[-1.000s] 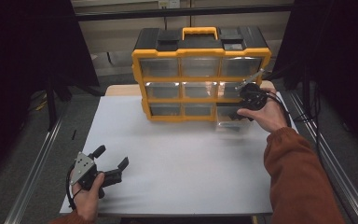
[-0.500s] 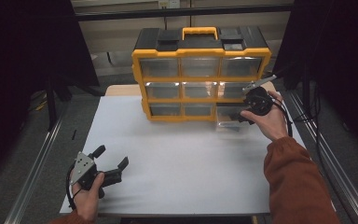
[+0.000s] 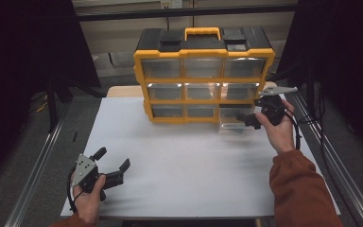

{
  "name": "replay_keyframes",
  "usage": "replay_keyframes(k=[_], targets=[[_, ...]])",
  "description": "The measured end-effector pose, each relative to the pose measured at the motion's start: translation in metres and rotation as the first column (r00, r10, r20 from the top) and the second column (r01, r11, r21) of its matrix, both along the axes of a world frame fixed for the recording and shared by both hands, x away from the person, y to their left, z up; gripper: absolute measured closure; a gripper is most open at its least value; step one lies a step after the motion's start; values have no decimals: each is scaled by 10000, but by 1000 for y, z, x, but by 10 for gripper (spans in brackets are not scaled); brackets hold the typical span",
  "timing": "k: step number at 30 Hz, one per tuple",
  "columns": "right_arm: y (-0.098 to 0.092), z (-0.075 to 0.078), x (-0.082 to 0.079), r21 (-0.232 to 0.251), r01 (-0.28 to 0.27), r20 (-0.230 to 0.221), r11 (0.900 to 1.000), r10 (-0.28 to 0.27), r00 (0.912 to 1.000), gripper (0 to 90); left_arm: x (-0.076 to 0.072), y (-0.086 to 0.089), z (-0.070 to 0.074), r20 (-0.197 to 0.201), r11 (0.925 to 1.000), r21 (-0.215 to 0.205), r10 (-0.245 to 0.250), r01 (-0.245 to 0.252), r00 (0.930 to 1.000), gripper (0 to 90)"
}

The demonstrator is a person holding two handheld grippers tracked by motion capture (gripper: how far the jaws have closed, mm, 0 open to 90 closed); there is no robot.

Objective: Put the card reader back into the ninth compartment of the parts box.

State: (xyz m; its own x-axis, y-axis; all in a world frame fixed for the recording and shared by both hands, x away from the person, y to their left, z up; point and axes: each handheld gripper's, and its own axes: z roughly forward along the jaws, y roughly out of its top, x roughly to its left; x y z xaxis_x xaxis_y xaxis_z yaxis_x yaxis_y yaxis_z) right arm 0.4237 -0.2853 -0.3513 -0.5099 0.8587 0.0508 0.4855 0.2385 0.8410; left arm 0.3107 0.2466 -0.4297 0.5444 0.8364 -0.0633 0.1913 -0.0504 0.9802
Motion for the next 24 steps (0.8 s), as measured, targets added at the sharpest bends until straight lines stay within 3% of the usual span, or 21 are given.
replay_keyframes(k=[3,11,15,20,24], targets=[[0,-3,-6,411,442,112,9982,-447,9989,36,1,0,0,24,10000,48,16,-16,10000,23],[5,-10,-22,386,1079,938,9934,-1111,9894,27,1,1,0,26,10000,39,50,-50,10000,23],[4,-18,-31,931,946,1258,9912,-1060,9864,18,1,1,0,30,9999,-29,146,-146,9999,19],[5,-22,-43,1887,993,1772,9770,-1333,9751,18,0,1,0,52,9998,-113,165,-164,9999,19],[8,-26,-52,1460,1281,2219,9810,-1587,9621,18,0,1,1,68,9996,-220,161,-159,9998,19]])
